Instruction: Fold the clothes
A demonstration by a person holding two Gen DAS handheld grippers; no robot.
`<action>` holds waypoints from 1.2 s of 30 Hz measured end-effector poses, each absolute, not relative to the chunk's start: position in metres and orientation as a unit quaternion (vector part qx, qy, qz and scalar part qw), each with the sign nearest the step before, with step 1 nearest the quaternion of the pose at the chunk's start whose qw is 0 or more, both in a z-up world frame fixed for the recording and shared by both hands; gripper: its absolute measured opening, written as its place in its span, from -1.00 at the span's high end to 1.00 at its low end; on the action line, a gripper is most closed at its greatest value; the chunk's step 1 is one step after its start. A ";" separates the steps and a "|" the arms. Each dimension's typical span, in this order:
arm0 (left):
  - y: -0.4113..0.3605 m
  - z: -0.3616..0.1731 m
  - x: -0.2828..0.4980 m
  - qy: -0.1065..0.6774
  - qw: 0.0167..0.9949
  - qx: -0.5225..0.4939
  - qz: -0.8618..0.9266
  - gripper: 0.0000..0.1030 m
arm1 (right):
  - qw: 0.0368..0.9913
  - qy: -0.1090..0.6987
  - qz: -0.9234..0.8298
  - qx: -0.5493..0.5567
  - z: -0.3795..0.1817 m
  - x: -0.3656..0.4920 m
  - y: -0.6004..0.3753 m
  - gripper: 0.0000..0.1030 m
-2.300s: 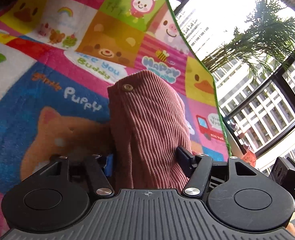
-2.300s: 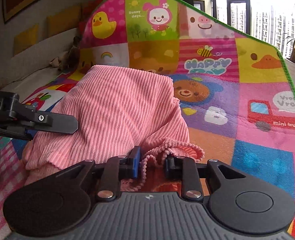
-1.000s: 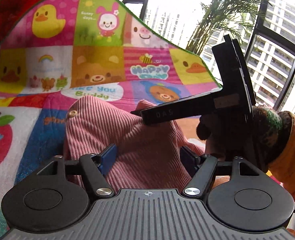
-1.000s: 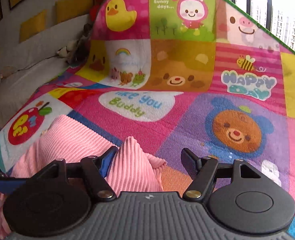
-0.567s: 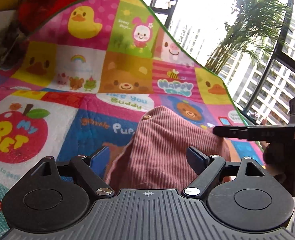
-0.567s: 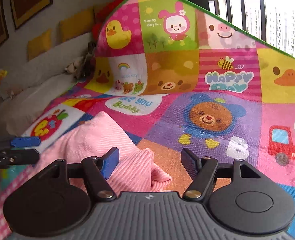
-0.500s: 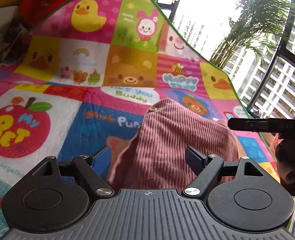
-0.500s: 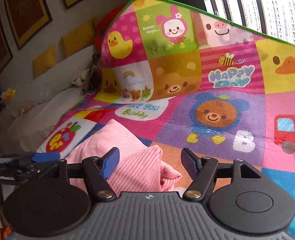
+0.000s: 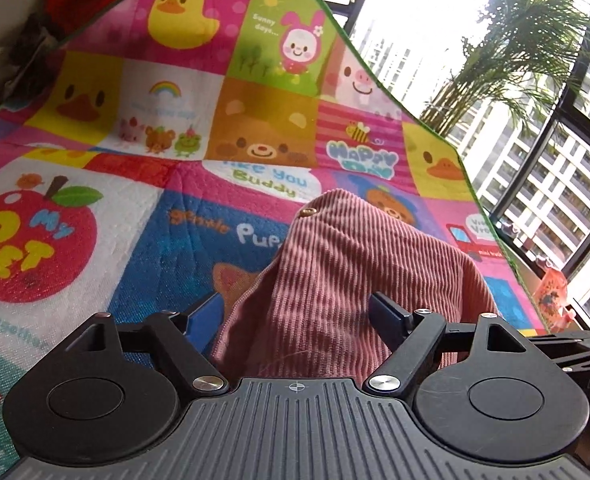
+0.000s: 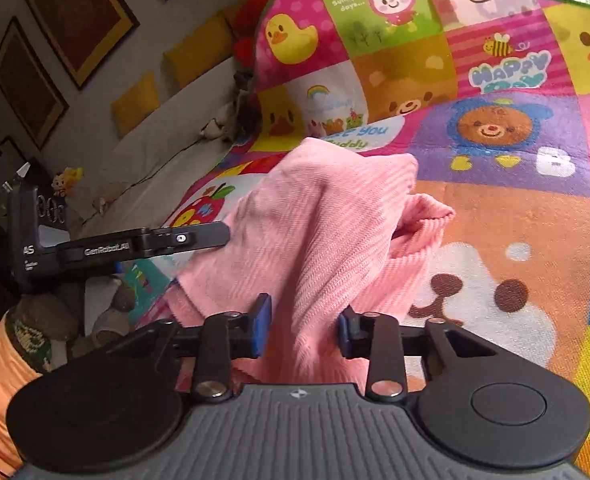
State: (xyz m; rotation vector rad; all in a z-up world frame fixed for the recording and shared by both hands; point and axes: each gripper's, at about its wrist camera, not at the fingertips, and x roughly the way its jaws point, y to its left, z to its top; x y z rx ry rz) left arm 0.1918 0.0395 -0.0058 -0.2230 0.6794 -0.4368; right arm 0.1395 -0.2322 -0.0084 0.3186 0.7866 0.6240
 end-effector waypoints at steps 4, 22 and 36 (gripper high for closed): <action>0.032 0.000 0.195 0.316 0.916 -0.104 -0.222 -0.62 | 0.847 0.407 0.323 0.113 -0.014 0.125 -0.216 0.65; 0.007 -0.020 0.183 0.342 0.912 -0.016 -0.228 -0.53 | 0.913 0.281 0.187 0.229 0.016 0.212 -0.285 0.02; 0.023 -0.002 0.188 0.320 0.913 -0.061 -0.246 -0.71 | 0.911 0.363 0.160 0.113 -0.021 0.197 -0.264 0.21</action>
